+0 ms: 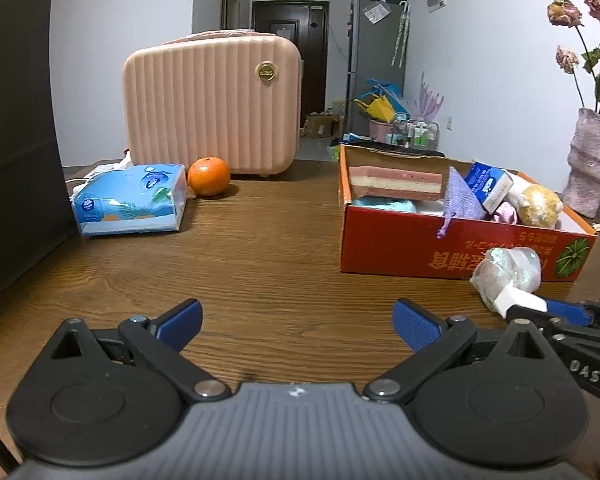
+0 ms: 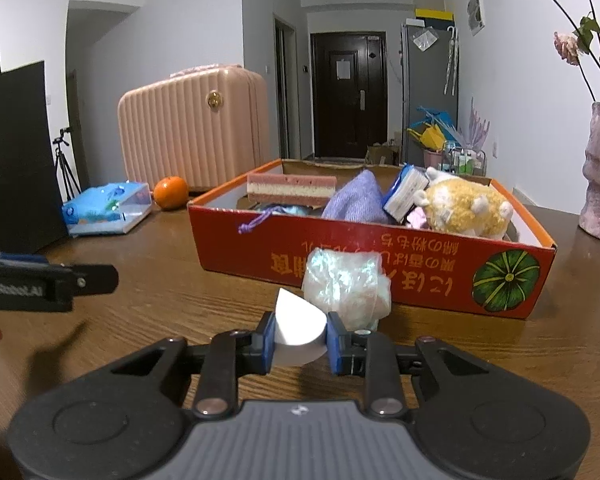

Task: Organize soft objects
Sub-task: 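Grasp the iridescent plastic bag with the left tool while the right tool holds the wedge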

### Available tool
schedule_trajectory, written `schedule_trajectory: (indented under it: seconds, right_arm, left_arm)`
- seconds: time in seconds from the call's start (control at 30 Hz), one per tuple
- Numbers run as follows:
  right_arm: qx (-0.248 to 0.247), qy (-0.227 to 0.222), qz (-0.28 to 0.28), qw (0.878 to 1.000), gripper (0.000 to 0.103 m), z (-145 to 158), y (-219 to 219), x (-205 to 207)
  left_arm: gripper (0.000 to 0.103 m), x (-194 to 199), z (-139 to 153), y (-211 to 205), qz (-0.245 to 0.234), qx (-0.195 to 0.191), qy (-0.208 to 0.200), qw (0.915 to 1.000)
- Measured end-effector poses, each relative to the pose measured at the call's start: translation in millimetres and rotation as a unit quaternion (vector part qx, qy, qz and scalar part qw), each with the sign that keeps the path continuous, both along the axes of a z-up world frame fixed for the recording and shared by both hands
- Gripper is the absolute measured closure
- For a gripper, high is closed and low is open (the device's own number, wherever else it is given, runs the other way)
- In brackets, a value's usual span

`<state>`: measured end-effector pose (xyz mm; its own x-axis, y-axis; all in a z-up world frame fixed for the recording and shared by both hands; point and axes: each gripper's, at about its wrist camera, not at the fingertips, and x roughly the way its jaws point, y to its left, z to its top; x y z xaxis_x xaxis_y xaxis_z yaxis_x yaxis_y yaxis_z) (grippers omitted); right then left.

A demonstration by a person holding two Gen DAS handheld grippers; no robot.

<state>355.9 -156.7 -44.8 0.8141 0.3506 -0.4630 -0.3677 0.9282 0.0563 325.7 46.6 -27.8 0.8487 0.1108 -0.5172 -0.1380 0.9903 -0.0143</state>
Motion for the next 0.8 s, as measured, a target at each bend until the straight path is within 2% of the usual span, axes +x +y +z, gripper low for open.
schedule_trajectory:
  seconds: [0.43, 0.8]
  right_arm:
    - [0.020, -0.036, -0.006, 0.999, 0.078, 10, -15, -8]
    - [0.035, -0.045, -0.033, 0.998, 0.078, 14, -47, -2]
  left_arm:
    - [0.000, 5, 1, -9, 0.024, 0.008, -0.002, 0.9997]
    - [0.000, 16, 3, -52, -0.005, 0.015, -0.003, 0.9999]
